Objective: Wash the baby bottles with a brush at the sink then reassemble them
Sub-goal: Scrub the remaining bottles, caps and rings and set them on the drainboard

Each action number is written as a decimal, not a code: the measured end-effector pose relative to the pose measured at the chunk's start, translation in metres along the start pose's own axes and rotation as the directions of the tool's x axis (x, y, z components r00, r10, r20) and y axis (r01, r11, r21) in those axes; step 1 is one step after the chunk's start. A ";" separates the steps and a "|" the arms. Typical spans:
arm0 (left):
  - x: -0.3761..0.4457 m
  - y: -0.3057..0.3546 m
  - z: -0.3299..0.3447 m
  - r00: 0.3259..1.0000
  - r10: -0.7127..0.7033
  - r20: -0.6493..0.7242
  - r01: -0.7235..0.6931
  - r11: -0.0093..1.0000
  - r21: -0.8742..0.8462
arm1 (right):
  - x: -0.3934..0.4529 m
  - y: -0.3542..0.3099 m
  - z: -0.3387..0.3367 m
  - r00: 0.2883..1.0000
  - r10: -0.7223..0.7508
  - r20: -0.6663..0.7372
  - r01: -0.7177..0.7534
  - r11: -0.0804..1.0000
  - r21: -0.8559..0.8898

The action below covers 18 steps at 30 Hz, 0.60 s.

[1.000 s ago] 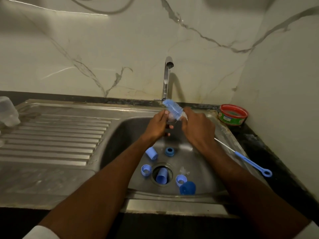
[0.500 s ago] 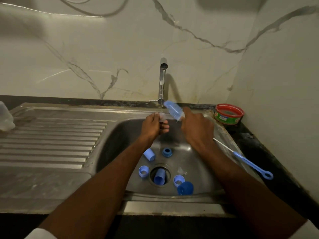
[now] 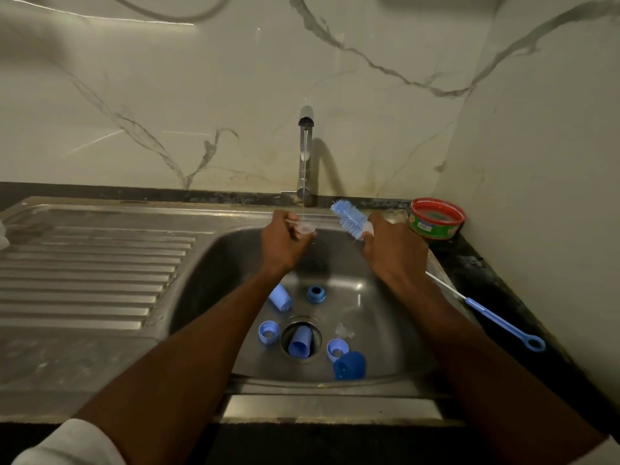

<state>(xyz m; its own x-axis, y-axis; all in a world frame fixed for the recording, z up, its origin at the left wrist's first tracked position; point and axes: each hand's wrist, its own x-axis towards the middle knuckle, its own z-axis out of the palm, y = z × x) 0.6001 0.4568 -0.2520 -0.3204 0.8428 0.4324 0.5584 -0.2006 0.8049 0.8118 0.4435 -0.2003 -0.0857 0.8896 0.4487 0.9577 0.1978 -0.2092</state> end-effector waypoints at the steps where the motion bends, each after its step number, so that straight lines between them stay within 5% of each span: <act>1: 0.001 0.000 -0.002 0.999 -0.023 -0.028 0.023 1.000 -0.019 | 0.000 -0.001 0.000 1.000 -0.007 0.005 0.007 1.000 -0.006; 8: 0.009 -0.011 -0.006 0.986 -0.163 -0.034 0.155 0.974 -0.167 | -0.002 -0.004 -0.002 1.000 -0.019 0.015 0.020 0.999 -0.027; 12: 0.009 0.000 -0.007 0.995 0.026 -0.093 -0.040 0.987 -0.157 | -0.002 -0.005 -0.001 1.000 -0.029 0.010 0.029 0.999 -0.014; 16: 0.008 -0.009 -0.007 0.993 0.056 0.099 -0.055 0.998 -0.011 | -0.002 -0.004 0.001 1.000 -0.020 0.022 0.020 1.000 -0.010; 18: 0.008 -0.003 -0.010 0.984 0.166 0.062 -0.169 0.984 0.060 | -0.002 -0.005 0.000 0.999 -0.018 0.032 0.018 1.000 -0.007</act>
<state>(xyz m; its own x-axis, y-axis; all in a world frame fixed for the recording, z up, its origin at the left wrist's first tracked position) 0.5881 0.4592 -0.2470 -0.1752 0.8274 0.5336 0.6496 -0.3101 0.6942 0.8075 0.4408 -0.2006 -0.1119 0.8986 0.4242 0.9578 0.2113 -0.1950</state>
